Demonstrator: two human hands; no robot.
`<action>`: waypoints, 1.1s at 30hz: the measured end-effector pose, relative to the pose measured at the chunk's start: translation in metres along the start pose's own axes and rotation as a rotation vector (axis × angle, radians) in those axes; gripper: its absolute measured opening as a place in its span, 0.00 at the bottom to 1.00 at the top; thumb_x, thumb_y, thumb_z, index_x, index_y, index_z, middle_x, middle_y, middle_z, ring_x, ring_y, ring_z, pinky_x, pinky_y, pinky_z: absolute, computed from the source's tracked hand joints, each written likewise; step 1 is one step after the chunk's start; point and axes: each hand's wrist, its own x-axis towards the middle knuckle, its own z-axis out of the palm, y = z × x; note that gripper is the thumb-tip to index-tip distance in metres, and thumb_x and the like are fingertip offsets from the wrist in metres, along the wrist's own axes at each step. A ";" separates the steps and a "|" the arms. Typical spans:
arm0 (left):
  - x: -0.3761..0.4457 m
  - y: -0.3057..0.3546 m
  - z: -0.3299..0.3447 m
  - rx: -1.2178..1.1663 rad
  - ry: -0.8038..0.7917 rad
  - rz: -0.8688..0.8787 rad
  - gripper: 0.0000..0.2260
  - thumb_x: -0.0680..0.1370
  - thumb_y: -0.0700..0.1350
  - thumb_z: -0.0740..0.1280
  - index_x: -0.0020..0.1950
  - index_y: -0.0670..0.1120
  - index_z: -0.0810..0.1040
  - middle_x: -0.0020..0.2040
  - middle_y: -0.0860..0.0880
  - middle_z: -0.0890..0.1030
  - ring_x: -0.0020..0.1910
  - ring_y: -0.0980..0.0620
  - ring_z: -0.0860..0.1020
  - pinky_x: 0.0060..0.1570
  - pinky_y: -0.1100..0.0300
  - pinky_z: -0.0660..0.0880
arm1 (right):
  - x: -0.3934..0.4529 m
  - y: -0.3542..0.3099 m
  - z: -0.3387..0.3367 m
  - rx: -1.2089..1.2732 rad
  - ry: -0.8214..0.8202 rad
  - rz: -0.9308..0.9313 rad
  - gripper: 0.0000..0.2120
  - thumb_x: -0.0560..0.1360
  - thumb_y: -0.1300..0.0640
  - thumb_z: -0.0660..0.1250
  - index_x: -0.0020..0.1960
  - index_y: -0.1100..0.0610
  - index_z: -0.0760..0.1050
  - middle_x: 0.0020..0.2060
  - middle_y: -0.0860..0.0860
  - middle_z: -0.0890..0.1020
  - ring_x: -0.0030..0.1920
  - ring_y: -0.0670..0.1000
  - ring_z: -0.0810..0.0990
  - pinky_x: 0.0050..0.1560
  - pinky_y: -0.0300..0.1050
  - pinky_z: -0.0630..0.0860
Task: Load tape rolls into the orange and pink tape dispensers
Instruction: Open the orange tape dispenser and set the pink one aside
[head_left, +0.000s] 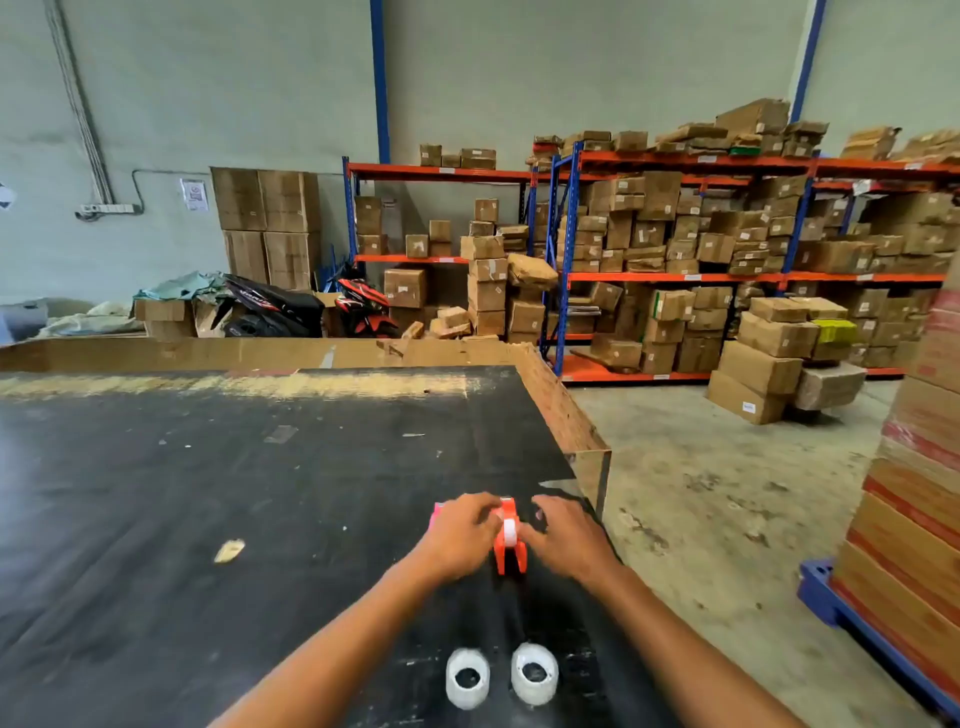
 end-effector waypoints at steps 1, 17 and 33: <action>0.004 -0.002 0.012 -0.035 -0.025 -0.032 0.10 0.79 0.41 0.59 0.51 0.41 0.80 0.51 0.41 0.82 0.51 0.48 0.78 0.55 0.55 0.72 | -0.001 0.005 0.008 0.039 -0.049 0.031 0.13 0.73 0.44 0.65 0.40 0.52 0.69 0.53 0.58 0.81 0.55 0.61 0.79 0.42 0.47 0.69; 0.006 0.016 0.057 -0.676 0.205 -0.369 0.14 0.81 0.49 0.50 0.44 0.43 0.70 0.36 0.45 0.75 0.35 0.50 0.75 0.36 0.55 0.75 | -0.030 0.024 0.019 0.573 0.044 -0.095 0.08 0.71 0.48 0.68 0.46 0.50 0.82 0.40 0.47 0.84 0.40 0.44 0.82 0.43 0.40 0.79; -0.001 0.009 -0.003 -0.509 0.354 -0.419 0.10 0.78 0.51 0.51 0.44 0.50 0.68 0.37 0.37 0.72 0.32 0.42 0.74 0.32 0.57 0.64 | 0.012 0.021 0.006 0.883 -0.105 0.050 0.09 0.77 0.54 0.64 0.51 0.58 0.79 0.36 0.51 0.86 0.34 0.47 0.80 0.35 0.41 0.77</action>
